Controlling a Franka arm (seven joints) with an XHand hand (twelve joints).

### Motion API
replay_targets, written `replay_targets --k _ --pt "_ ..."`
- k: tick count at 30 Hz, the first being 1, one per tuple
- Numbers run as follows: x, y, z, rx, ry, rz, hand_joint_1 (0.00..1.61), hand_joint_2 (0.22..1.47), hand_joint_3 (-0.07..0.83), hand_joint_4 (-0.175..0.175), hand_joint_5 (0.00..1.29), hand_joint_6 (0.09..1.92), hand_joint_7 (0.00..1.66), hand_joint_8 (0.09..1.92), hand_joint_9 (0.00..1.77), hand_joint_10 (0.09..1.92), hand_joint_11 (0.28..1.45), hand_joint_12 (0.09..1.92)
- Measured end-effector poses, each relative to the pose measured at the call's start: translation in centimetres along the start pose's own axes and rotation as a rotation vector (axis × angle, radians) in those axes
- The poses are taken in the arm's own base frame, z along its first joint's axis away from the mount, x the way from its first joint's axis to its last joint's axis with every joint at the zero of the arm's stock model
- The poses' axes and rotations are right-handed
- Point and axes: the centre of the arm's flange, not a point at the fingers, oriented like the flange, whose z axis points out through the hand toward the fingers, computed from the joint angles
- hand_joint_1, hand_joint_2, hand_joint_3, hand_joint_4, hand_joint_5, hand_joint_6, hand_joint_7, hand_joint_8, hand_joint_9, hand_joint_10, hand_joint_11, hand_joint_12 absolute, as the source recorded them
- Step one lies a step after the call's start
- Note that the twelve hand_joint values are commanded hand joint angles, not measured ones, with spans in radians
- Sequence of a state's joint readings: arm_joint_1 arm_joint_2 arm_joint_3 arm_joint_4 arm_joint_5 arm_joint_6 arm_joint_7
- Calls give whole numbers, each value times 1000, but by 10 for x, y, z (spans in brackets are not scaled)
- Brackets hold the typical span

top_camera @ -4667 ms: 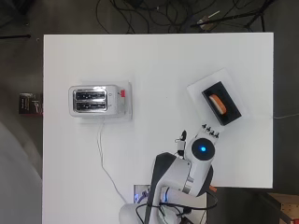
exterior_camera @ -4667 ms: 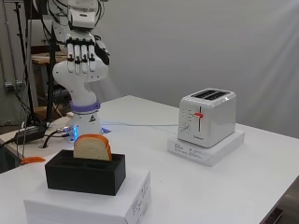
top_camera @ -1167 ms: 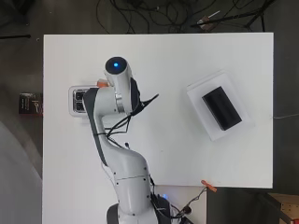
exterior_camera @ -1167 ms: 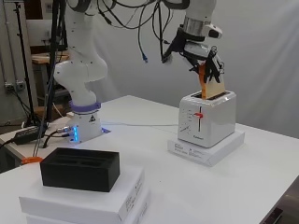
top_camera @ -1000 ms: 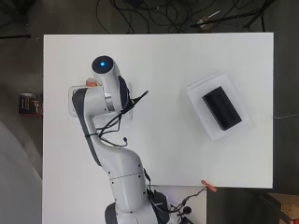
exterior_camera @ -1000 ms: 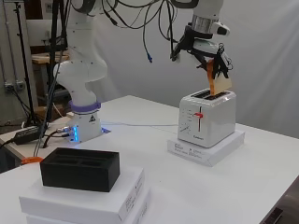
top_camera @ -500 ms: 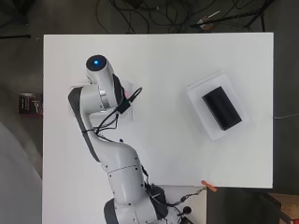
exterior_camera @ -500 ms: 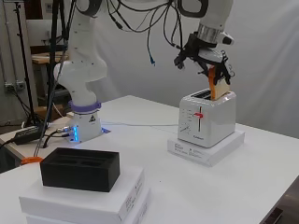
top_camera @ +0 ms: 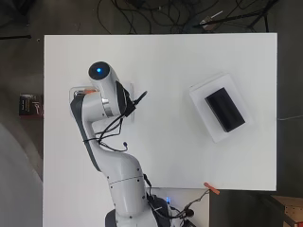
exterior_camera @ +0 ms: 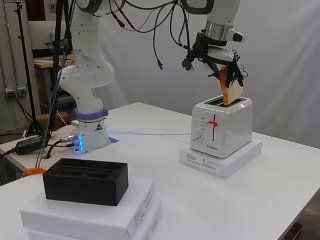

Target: Teleoperate dual arm-hand system to toast a bread

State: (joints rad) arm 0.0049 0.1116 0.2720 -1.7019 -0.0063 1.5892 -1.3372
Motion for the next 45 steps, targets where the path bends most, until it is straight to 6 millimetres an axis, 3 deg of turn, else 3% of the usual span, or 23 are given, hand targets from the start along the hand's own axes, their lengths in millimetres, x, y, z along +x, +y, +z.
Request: replay_targets --k 6,15,16,19,20,22,23,24,26,28,31,37,43,45 --pt "11 -15 2 0 12 -9 1237 1156 0 -175 715 1257 1116 865 1431 87 825 87" --pt "30 -18 19 20 17 -50 1247 1134 0 -175 765 1189 1160 794 1458 87 859 87" --pt "32 -18 20 21 12 -55 1130 1162 0 -49 775 1214 1183 620 1462 87 863 87" --pt "33 -14 26 40 18 -41 1211 1158 0 -144 738 1208 1123 846 1481 87 872 109" --pt "34 -12 34 62 30 -32 1217 1173 3 -160 697 1244 1079 943 1474 87 873 123" --pt "33 -7 45 87 42 -18 472 930 -40 -97 239 489 442 400 690 87 584 87" --pt "32 -6 46 86 43 -12 244 833 -43 -58 121 253 230 209 401 87 490 87" --pt "33 -6 46 72 38 -4 119 777 -39 -30 58 124 113 103 240 87 443 87" --pt "33 -7 46 19 22 52 25 803 -10 -11 96 87 183 87 286 87 451 87" --pt "32 -8 54 -32 30 139 4 900 4 -14 116 87 259 87 404 87 474 87" --pt "28 -9 55 -46 81 211 6 956 12 -20 131 87 285 87 434 87 458 87" --pt "-11 -11 40 -59 134 327 52 985 8 -35 192 87 259 87 377 87 418 87" --pt "-104 -1 49 -27 190 589 82 1012 3 -28 318 87 308 87 406 87 411 87" --pt "-116 3 61 -2 201 651 85 1009 -1 -26 337 87 316 87 419 87 416 87"
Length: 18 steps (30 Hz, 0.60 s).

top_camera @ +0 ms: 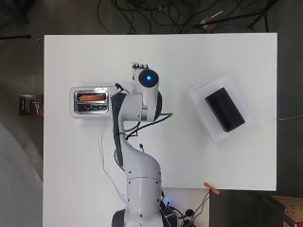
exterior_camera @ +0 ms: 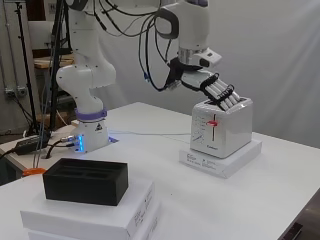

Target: Teleoperate dual arm-hand system to toast a bread

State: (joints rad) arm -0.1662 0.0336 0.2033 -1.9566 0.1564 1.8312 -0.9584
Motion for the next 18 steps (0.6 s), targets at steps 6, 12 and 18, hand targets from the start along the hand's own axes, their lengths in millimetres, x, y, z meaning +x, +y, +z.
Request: replay_targets --k 6,12,18 --pt "4 18 36 70 -11 48 113 972 -10 -44 246 87 296 87 481 87 472 87" --pt "7 34 53 104 -46 31 178 1024 -1 -94 313 87 998 337 923 1677 686 1692" --pt "-5 46 86 100 -65 40 211 972 -3 -100 261 87 807 1706 1132 1918 914 1918"
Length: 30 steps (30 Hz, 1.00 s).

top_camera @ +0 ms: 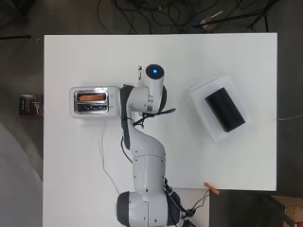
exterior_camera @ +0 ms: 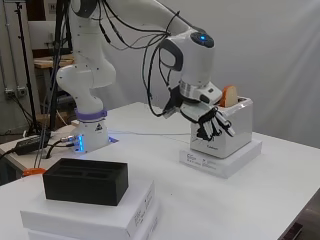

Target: Teleoperate dual arm-hand system to toast a bread

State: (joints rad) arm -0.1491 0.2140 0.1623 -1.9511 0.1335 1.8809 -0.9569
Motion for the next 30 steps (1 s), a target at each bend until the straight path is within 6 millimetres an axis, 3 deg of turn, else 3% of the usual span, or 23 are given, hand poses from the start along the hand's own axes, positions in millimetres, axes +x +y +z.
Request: replay_targets --k 3,6,11,13,15,16,17,18,19,20,21,23,27,30 --pt "-2 3 4 12 2 -19 230 943 -7 -109 235 87 920 1913 1287 1920 1056 1920" --pt "1 5 2 42 12 -82 246 926 -6 -119 227 87 1010 1920 1391 1920 1139 1920" --pt "1 5 9 86 22 -130 265 926 -1 -130 242 87 1037 1920 1427 1920 1168 1920" --pt "0 7 15 119 8 -136 276 931 1 -134 238 87 988 1920 1361 1920 1094 1920" --pt "3 10 10 136 -15 -149 303 945 3 -133 234 87 881 1920 1213 1920 939 1919" --pt "6 10 4 134 -34 -167 333 973 7 -126 238 87 801 1801 1097 1920 817 1859" --pt "10 10 -5 118 -61 -198 349 1021 10 -111 238 87 746 1334 964 1788 690 1652" --pt "13 9 -12 96 -91 -230 343 1060 8 -94 227 87 658 826 864 1371 616 1231" --pt "15 8 -16 78 -125 -258 323 1082 6 -76 218 87 568 454 799 875 589 785" --pt "16 7 -17 72 -163 -287 304 1091 3 -63 206 87 498 232 736 493 578 449" --pt "16 4 -14 78 -202 -317 283 1098 2 -54 202 87 463 113 695 257 577 240" --pt "13 -7 -9 106 -276 -377 229 1094 -3 -53 216 87 453 87 667 87 560 87" --pt "-4 -23 -19 122 -241 -402 75 1039 -16 -106 229 87 461 87 619 87 511 87" --pt "-4 -21 -32 94 -99 -320 9 1034 -5 -121 276 87 480 87 767 87 610 87"
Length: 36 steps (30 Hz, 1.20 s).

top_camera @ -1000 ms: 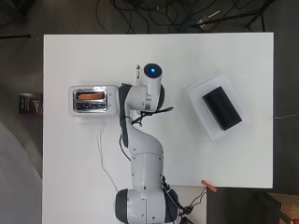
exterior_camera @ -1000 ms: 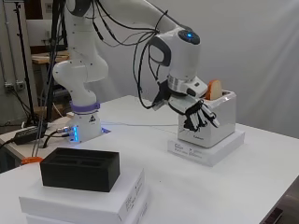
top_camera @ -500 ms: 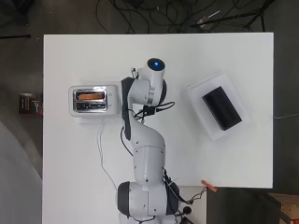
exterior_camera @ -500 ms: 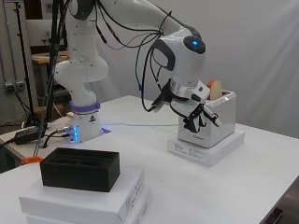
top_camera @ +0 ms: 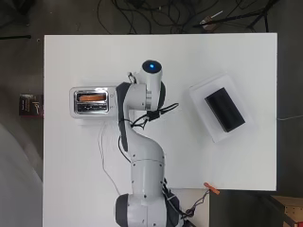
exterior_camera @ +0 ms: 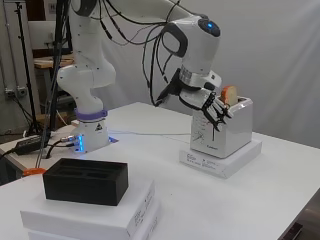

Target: Teleoperate dual arm-hand system to toast a bread

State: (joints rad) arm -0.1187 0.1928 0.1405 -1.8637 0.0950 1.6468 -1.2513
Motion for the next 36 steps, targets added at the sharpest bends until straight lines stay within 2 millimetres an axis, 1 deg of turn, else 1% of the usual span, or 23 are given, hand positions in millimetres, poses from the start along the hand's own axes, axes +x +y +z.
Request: replay_targets --k 1,2,4,6,7,8,9,10,11,12,14,19,21,22,23,24,25,26,27,29,36 --pt "-1 2 -2 -8 34 39 9 1024 -7 -117 283 87 468 87 739 87 595 87" --pt "-4 4 -2 -12 56 85 20 1013 -6 -116 283 87 458 87 758 87 598 87" --pt "-7 8 2 -22 75 186 63 985 -5 -128 260 87 513 87 967 87 718 87" --pt "-9 14 8 -40 86 266 104 962 -6 -134 233 87 578 87 1109 94 812 87" --pt "-9 17 13 -41 92 293 122 956 -3 -139 223 87 693 87 1104 395 787 383" --pt "-11 20 19 -36 97 307 142 955 -1 -143 218 87 804 413 1103 920 786 900" --pt "-13 22 27 -27 103 310 159 955 0 -146 219 87 890 1027 1171 1364 865 1350" --pt "-14 23 32 -25 112 304 173 953 0 -148 224 87 945 1454 1238 1636 941 1628" --pt "-16 25 37 -25 123 292 182 951 -1 -147 230 87 975 1698 1280 1782 989 1778" --pt "-17 26 41 -26 134 276 186 951 -1 -144 235 87 991 1824 1305 1855 1016 1853" --pt "-19 29 48 -26 150 237 191 950 -1 -140 247 87 1005 1916 1330 1907 1038 1907" --pt "-15 39 61 -14 164 191 192 924 -8 -132 280 87 1018 1920 1340 1920 987 1920" --pt "-13 44 65 -10 161 191 168 892 -12 -125 303 87 1087 1920 1387 1920 999 1920" --pt "-11 47 67 -8 151 196 185 901 -8 -44 553 87 1159 1920 1426 1920 1034 1920" --pt "-10 49 69 -6 139 207 236 939 -7 48 749 554 1233 1920 1471 1920 1074 1910" --pt "-9 50 71 -8 130 225 280 972 -5 109 840 1062 1291 1920 1511 1920 1106 1910" --pt "-8 50 72 -13 128 251 309 994 -3 143 877 1410 1328 1920 1537 1920 1127 1914" --pt "-7 49 75 -13 126 282 324 1006 -1 160 891 1608 1348 1920 1551 1920 1138 1916" --pt "-7 48 80 -8 123 314 332 1013 0 169 897 1710 1358 1920 1559 1920 1144 1917" --pt "-6 47 85 -3 120 362 338 1018 1 174 899 1785 1365 1920 1564 1920 1148 1919" --pt "-3 48 82 -16 125 378 340 1019 1 175 898 1808 1367 1920 1565 1920 1148 1920"
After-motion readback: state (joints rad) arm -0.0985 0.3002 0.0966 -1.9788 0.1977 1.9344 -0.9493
